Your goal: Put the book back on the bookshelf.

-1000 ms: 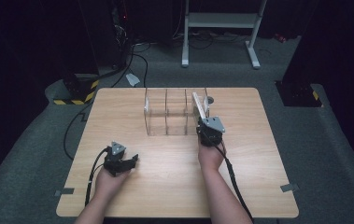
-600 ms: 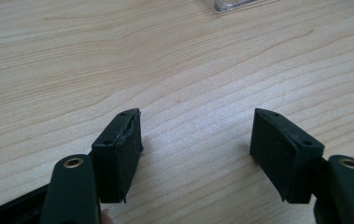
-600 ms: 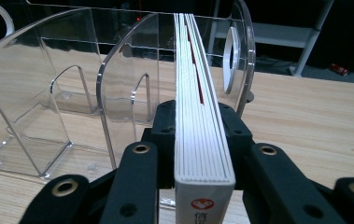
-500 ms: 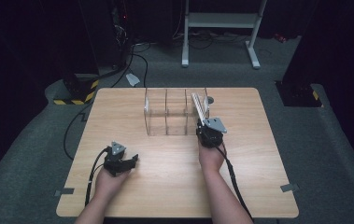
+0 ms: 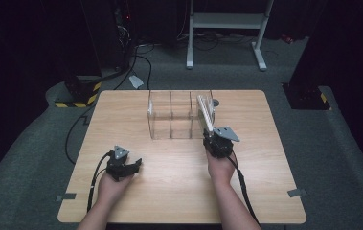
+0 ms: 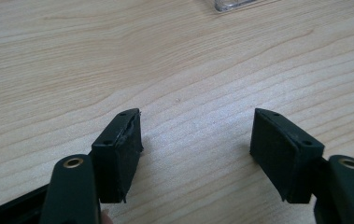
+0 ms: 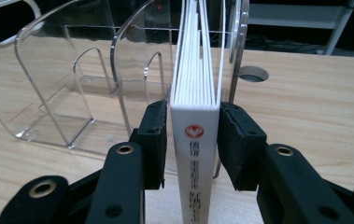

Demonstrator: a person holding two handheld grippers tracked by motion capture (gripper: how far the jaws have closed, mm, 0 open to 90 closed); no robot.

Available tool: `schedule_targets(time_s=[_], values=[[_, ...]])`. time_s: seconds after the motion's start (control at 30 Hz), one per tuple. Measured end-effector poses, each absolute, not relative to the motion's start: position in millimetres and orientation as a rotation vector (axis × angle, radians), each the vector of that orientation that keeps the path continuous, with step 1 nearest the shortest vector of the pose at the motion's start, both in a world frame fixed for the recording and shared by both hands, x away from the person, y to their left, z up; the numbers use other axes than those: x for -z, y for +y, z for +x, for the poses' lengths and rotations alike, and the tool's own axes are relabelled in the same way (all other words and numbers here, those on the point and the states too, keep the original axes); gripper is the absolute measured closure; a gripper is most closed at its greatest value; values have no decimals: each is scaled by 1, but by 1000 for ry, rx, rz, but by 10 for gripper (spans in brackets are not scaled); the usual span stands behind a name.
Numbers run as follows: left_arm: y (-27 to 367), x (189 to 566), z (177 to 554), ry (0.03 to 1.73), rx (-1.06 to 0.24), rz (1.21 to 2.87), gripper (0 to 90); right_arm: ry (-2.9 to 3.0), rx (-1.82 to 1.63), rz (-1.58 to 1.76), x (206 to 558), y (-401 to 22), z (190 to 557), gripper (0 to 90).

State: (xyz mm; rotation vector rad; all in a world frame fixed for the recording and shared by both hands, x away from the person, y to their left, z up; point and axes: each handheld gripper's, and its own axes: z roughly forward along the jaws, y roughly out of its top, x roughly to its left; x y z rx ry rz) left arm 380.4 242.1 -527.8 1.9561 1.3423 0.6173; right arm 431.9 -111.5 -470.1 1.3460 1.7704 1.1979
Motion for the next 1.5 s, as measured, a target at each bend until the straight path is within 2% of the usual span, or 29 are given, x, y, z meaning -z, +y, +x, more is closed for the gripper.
schedule_targets(time_s=[0.6, 1.5], values=[[242, 528, 380, 1342, -617, 1956, 339, 1793, -1294, 1381, 475, -125, 414, 698], [242, 528, 380, 1343, -617, 1956, 338, 1790, -1357, 1425, 474, -129, 410, 725]])
